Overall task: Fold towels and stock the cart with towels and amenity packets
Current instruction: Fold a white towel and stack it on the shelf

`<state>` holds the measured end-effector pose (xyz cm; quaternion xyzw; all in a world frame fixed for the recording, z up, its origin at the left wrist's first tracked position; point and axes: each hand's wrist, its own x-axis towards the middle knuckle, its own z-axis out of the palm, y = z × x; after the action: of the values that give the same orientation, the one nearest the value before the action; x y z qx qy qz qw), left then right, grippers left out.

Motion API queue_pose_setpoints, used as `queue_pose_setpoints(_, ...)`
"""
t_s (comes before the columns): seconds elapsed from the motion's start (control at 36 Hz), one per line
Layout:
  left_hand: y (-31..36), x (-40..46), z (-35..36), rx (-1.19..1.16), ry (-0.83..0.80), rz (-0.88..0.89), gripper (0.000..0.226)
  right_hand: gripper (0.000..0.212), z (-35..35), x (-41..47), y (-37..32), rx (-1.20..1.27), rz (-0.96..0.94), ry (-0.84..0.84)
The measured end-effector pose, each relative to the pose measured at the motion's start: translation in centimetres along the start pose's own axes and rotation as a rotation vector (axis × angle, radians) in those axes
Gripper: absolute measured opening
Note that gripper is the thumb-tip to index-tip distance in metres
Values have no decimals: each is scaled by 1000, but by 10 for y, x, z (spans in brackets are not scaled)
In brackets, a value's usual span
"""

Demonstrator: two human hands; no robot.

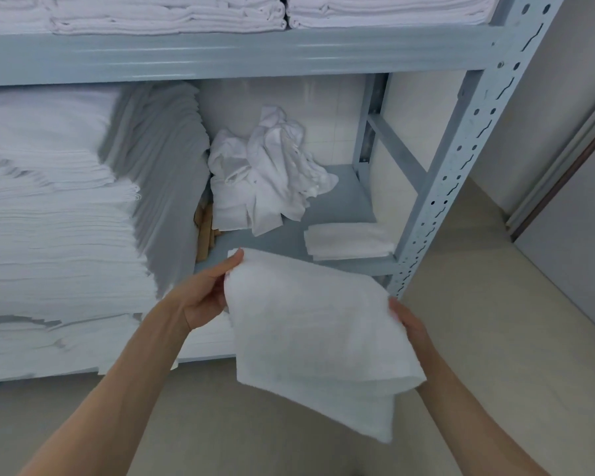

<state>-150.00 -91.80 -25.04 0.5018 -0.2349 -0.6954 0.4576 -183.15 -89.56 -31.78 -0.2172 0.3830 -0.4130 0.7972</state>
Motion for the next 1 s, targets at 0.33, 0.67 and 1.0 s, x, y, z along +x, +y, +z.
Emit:
queue_pose_setpoints(0.33, -72, 14, -1, 197, -167, -94, 78, 52, 13, 0, -23, -18, 95, 58)
queue_pose_setpoints(0.67, -47, 11, 2, 203, -265, 12, 40, 45, -8, -27, -53, -431, 45, -33)
queue_pose_setpoints(1.0, 19, 13, 31, 239, -99, 478, 27, 57, 20, -10, -89, -356, -502, -43)
